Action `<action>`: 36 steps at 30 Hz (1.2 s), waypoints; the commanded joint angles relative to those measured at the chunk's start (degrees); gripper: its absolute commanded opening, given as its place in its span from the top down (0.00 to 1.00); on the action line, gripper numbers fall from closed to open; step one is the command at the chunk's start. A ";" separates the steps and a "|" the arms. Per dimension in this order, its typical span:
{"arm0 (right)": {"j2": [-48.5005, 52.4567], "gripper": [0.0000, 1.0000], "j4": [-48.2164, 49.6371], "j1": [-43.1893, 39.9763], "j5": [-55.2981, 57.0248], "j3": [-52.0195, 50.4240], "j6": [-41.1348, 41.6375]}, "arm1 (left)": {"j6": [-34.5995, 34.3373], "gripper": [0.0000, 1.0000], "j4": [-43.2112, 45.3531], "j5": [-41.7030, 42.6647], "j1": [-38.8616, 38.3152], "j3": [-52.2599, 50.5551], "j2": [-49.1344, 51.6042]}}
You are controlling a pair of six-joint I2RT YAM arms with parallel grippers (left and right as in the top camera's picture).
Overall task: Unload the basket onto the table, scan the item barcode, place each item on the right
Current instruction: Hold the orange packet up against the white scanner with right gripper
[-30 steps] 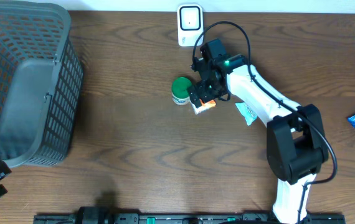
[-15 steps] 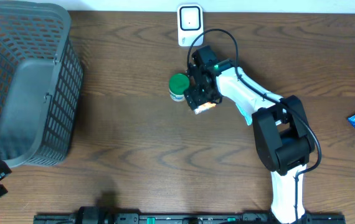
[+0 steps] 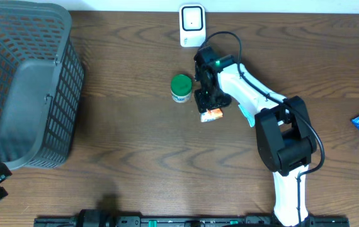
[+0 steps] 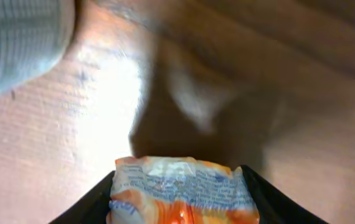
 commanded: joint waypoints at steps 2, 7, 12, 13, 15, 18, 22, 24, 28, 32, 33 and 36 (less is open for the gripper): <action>0.83 0.48 -7.91 -0.72 -1.95 6.86 4.83 | -2.03 0.02 -0.85 0.57 0.35 -0.20 -0.61; 0.83 0.46 -18.60 -0.76 -10.64 11.58 4.85 | -7.87 0.02 -0.92 0.66 0.35 -1.84 -0.61; 0.83 0.46 -24.48 -0.76 -14.53 12.31 4.83 | -7.80 0.02 -0.09 6.38 0.35 -2.64 -3.39; 0.83 0.46 -25.40 -0.76 -14.53 12.31 4.83 | -7.80 0.02 -0.48 7.50 0.35 -2.67 -4.70; 0.83 0.46 -26.73 -0.76 -14.56 12.31 4.81 | -7.80 0.02 -0.96 9.94 0.37 -3.06 -8.31; 0.83 0.45 -28.85 -0.76 -14.97 12.31 4.28 | -7.80 0.02 -2.25 13.77 0.35 -4.50 -14.84; 0.83 0.44 -33.05 -0.76 -17.90 12.31 2.47 | -7.80 0.02 -2.89 15.85 0.35 -6.75 -22.01; 0.83 0.45 -35.80 -0.76 -19.54 12.31 0.87 | -7.80 0.02 -2.89 15.74 0.35 -8.13 -24.70; 0.81 0.45 -36.89 -0.70 -21.68 12.31 0.44 | -7.82 0.02 -3.28 15.96 0.59 -9.64 -25.57; 0.83 0.46 -36.89 -0.72 -24.33 12.31 0.42 | -7.82 0.02 -3.04 15.91 0.57 -12.04 -25.75; 0.83 0.46 -36.89 -0.74 -24.30 12.31 0.04 | -7.82 0.02 -2.97 15.91 0.57 -12.59 -25.75; 0.83 0.47 -36.54 -0.76 -23.93 12.31 -0.15 | -7.82 0.02 -2.36 15.91 0.57 -13.25 -25.75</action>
